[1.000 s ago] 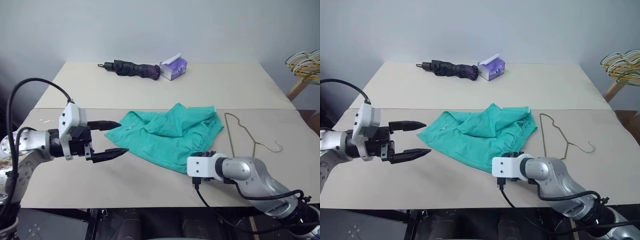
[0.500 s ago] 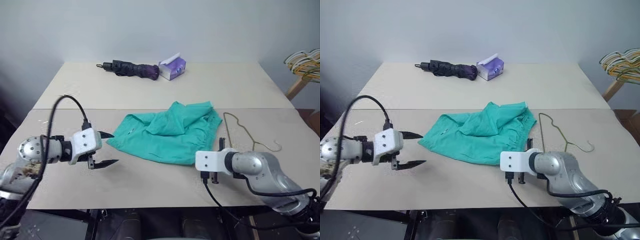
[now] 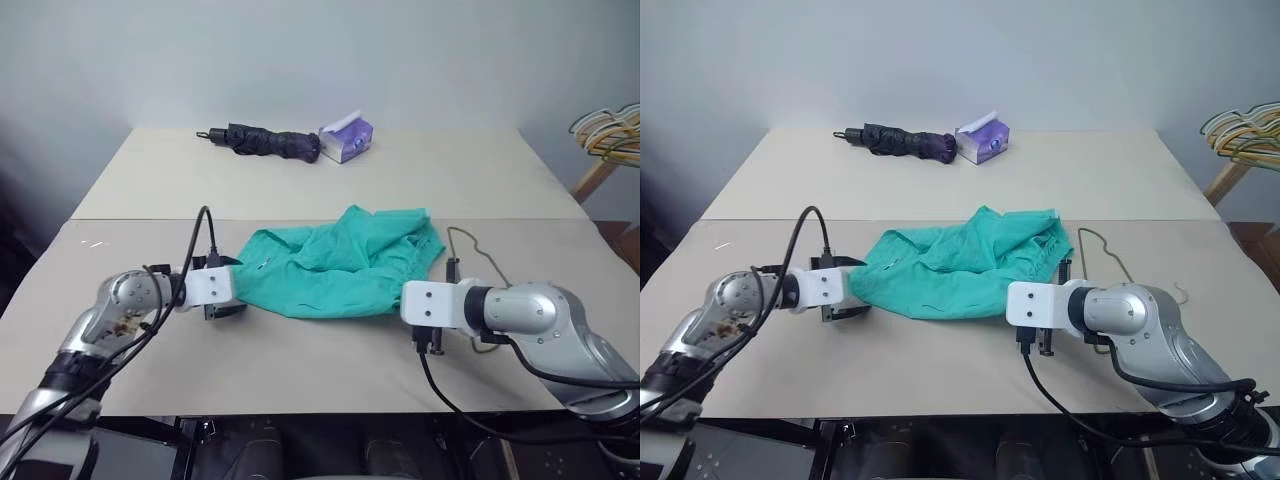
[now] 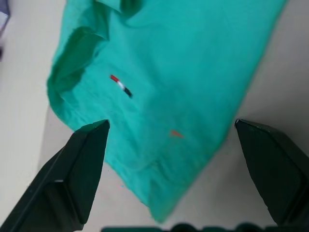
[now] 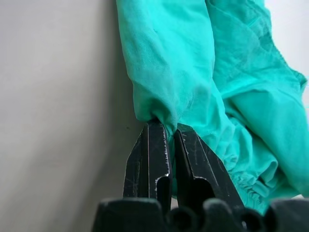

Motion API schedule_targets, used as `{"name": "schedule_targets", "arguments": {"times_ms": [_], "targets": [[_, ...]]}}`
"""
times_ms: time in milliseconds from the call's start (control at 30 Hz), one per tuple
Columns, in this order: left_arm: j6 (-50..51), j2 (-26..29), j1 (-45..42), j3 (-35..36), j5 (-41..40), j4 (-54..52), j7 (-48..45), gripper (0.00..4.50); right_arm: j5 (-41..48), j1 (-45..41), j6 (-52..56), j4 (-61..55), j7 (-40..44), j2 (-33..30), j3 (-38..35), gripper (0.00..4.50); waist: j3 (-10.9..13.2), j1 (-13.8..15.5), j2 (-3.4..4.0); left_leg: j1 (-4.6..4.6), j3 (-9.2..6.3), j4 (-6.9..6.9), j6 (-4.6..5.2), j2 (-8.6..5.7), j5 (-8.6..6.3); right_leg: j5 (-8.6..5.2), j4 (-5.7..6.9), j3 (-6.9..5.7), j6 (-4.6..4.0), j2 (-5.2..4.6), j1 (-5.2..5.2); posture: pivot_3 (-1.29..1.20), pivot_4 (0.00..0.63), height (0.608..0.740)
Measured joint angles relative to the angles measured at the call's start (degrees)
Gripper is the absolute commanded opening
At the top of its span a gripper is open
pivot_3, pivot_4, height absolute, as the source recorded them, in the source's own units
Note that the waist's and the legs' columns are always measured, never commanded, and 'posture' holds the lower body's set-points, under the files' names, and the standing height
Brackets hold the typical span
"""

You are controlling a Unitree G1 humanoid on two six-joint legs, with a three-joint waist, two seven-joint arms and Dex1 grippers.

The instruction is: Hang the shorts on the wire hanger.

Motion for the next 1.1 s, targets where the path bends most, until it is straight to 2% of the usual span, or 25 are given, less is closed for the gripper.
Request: {"name": "schedule_targets", "arguments": {"times_ms": [67, 267, 467, 600, 733, 867, 1000, 1100], "targets": [[-2.1, -0.7, -2.0, -1.2, 2.0, 3.2, 1.3, 3.92, 0.0, 0.0, 0.0, -0.1, 0.0, -0.2, -0.4, 0.0, -0.2, -0.1, 0.12, 0.02, -0.01, 0.0, -0.08, 0.01, 0.06, -0.03, 0.02, 0.0, 0.14, 0.02, 0.0, -0.08, 0.054, 0.74], [-6.1, -3.5, -7.3, -3.6, 5.8, 13.3, 4.9, 1.93, 1.4, 0.4, 0.0, -0.3, 0.1, -1.2, -1.9, 0.0, -0.4, -0.5, 0.21, 0.0, -0.01, 0.02, -0.16, 0.01, 0.16, 0.04, 0.05, 0.01, 0.21, 0.03, -0.02, -0.09, 0.051, 0.74], [-7.4, -4.8, -8.7, -4.0, 5.8, 16.5, 4.6, 0.01, 2.1, 0.4, -0.1, -0.4, 0.0, -1.2, -2.2, 0.0, -0.5, -1.3, 0.2, -0.22, -0.04, 0.02, -0.16, 0.01, 0.16, 0.22, 0.01, 0.01, -0.11, 0.03, -0.16, -0.1, 0.052, 0.74], [-8.3, -2.7, -8.9, -3.9, 2.6, 15.0, -2.3, 0.01, 2.1, 0.4, -1.3, 0.0, 0.1, -1.1, -2.2, 0.0, -0.4, -1.9, 0.2, -0.56, -0.07, 0.02, -0.16, 0.0, 0.15, 0.25, -0.01, 0.0, -0.15, 0.03, -0.47, -0.11, 0.062, 0.74], [-7.5, 7.2, -5.1, -2.5, -8.5, 4.9, -19.2, 0.01, 5.8, 2.5, -8.0, 1.1, 3.9, -3.4, -3.4, 0.0, -0.4, -3.2, 0.2, -1.01, -0.08, 0.0, -0.15, 0.03, 0.14, 0.26, 0.14, 0.01, -0.18, 0.02, -1.01, -0.11, 0.067, 0.74], [-1.7, 15.4, 2.0, 0.4, -20.1, -7.3, -31.9, 0.01, 13.4, 5.8, -18.2, 3.2, 11.3, -7.4, -7.7, 0.0, -0.4, -3.6, 0.23, -0.94, -0.07, -0.01, -0.09, 0.04, 0.11, 0.22, 0.19, 0.03, -0.19, 0.0, -0.97, -0.09, 0.067, 0.74], [7.7, 17.9, 6.4, 3.6, -26.4, -17.2, -34.4, 0.01, 20.8, 5.9, -23.0, 6.0, 18.6, -9.6, -10.4, 0.0, -0.4, -3.2, 0.2, -0.79, -0.07, 0.02, -0.09, 0.05, 0.11, 0.17, 0.28, 0.01, -0.12, 0.0, -0.83, -0.06, 0.062, 0.74], [12.0, 15.4, 5.5, 5.2, -26.4, -18.8, -30.6, 0.01, 23.0, -0.3, -24.6, 11.2, 21.2, -8.3, -10.0, 0.0, -0.4, -3.1, 0.2, -0.25, -0.05, 0.02, -0.09, 0.04, 0.11, -0.04, 0.23, 0.01, 0.21, 0.02, -0.29, -0.04, 0.054, 0.74]]}}
